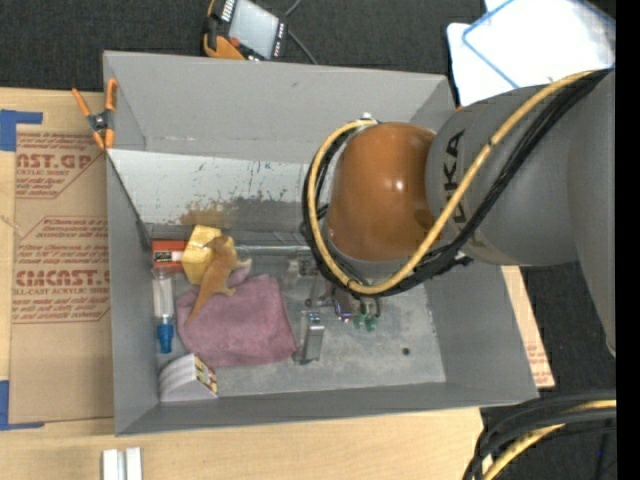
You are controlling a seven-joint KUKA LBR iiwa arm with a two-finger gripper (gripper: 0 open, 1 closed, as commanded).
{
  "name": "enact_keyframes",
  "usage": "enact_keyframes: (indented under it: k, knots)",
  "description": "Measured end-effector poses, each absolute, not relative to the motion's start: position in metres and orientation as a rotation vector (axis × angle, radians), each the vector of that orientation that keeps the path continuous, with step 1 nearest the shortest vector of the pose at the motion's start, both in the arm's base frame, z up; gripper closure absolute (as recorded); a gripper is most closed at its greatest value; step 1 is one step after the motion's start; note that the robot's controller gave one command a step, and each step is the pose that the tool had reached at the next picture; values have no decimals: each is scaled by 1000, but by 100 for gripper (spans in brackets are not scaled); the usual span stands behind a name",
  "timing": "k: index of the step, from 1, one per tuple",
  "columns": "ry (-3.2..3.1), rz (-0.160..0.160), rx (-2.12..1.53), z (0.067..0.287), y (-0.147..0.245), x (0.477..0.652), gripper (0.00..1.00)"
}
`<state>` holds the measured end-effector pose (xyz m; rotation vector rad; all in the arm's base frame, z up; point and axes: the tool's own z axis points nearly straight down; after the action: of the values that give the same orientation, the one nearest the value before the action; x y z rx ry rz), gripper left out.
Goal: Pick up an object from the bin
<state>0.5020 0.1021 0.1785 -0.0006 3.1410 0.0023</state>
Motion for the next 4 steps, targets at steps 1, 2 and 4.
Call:
enact_keyframes:
  k: [1,2,4]
  knots:
    - [3141,2,-1,179,102,502,0]
    - [3149,-2,-65,205,106,503,0]
    - [3128,1,-231,160,115,477,0]
